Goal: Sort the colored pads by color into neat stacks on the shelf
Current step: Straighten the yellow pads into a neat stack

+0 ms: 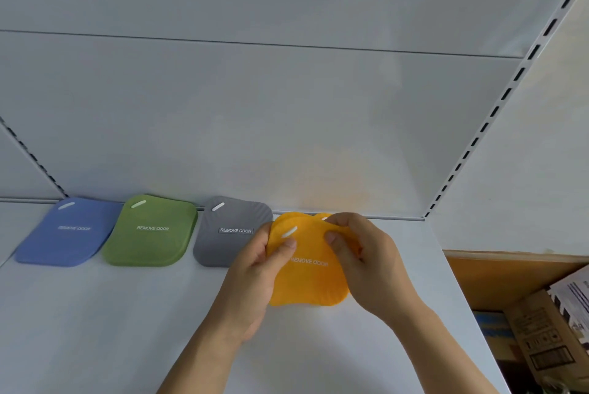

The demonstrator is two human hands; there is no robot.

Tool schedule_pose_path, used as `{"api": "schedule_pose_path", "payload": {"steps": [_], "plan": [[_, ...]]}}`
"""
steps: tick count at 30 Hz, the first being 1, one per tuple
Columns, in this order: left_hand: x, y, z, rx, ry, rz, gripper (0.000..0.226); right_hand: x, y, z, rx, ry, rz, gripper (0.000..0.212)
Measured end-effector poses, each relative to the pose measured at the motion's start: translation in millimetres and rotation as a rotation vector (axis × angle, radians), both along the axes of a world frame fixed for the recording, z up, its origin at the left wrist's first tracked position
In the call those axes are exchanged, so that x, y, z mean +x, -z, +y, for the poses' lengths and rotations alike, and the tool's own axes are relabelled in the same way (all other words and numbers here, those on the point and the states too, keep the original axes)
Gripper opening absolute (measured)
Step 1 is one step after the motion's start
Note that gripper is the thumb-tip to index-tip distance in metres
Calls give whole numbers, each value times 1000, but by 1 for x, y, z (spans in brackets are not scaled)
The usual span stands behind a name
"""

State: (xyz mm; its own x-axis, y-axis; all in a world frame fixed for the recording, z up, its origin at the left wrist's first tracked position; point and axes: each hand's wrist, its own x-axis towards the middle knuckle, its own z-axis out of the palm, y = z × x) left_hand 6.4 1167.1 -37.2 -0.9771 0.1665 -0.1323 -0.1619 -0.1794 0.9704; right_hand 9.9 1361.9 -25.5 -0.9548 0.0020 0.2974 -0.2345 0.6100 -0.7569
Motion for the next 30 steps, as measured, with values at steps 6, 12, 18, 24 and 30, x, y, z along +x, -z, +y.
{"api": "schedule_pose_path", "payload": {"steps": [6,12,18,24,30], "plan": [[1,1,-6,2,4,-33,29,1,5,7,7,66,18,25],[-4,2,-23,-36,-170,54,28,-12,29,23,570,316,-470,65],[-3,-1,-36,-28,-284,40,27,-18,28,21,584,360,-544,75],[1,-1,-37,-71,-289,12,25,-30,28,27,550,350,-560,88],[5,0,-36,-84,-274,-18,25,-57,22,38,553,252,-558,99]]}}
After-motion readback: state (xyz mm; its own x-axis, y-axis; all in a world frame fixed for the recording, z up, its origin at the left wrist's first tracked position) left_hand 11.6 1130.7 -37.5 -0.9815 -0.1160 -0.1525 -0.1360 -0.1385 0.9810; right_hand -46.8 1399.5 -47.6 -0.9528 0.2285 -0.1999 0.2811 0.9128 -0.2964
